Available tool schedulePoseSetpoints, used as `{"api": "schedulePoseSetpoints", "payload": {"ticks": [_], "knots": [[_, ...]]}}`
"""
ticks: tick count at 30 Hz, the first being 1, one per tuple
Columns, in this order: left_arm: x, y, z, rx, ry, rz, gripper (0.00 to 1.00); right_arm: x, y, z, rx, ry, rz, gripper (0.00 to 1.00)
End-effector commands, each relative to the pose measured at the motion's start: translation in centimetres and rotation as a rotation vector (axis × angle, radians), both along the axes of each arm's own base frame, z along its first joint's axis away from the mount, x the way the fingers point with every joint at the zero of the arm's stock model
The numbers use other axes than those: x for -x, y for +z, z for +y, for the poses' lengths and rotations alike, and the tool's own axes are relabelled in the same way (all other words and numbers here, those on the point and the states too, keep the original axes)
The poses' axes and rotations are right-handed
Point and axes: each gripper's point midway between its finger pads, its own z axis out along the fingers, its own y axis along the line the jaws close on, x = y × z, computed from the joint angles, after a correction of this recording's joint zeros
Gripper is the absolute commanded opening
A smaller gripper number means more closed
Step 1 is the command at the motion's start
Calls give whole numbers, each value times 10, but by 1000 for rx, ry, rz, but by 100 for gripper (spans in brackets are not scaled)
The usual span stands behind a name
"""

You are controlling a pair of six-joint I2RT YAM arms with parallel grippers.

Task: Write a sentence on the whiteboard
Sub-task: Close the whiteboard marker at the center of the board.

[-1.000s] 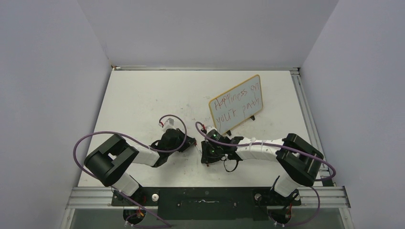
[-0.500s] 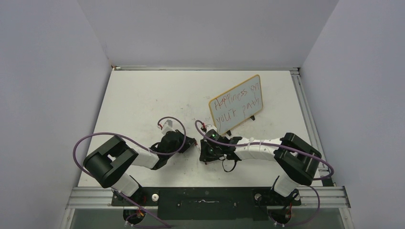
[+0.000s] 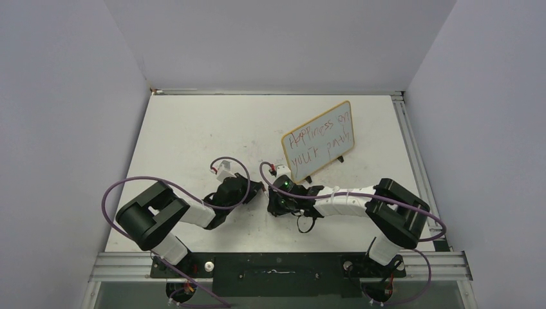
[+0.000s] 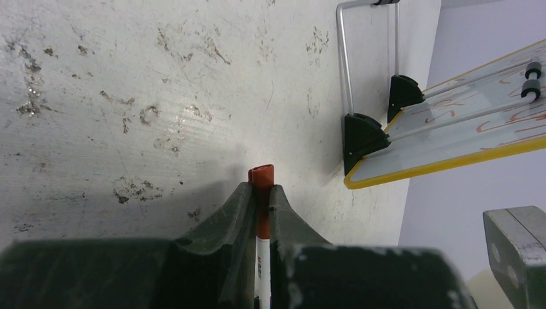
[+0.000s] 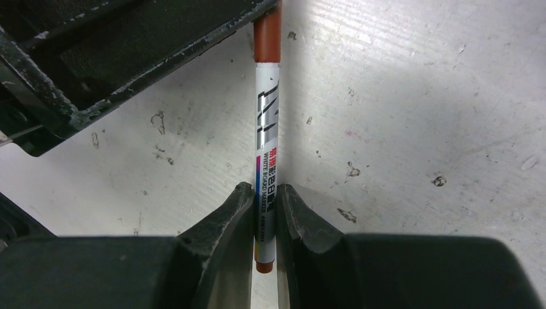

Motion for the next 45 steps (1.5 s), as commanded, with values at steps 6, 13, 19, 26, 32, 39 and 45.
{"api": "schedulePoseSetpoints", "payload": {"ticks": [6, 13, 19, 26, 32, 39, 45], "knots": [[24, -2, -21, 38, -125, 22, 0, -47, 6, 0, -4, -96, -216, 5], [13, 15, -31, -45, -192, -20, 4, -34, 3, -3, -25, -69, -216, 5], [9, 28, -25, -125, -197, -49, 15, -32, -1, -3, -15, -69, -210, 5], [12, 37, -19, -154, -203, -63, 30, -34, 0, -7, -7, -98, -216, 5], [15, 43, -12, -162, -194, -77, 44, -32, 6, -9, -30, -103, -223, 5], [13, 94, -4, -129, -261, -256, 65, -13, 54, 3, -228, 18, -266, 5], [21, 142, -4, 10, -395, -387, 78, 12, 94, 4, -403, 153, -274, 5]]}}
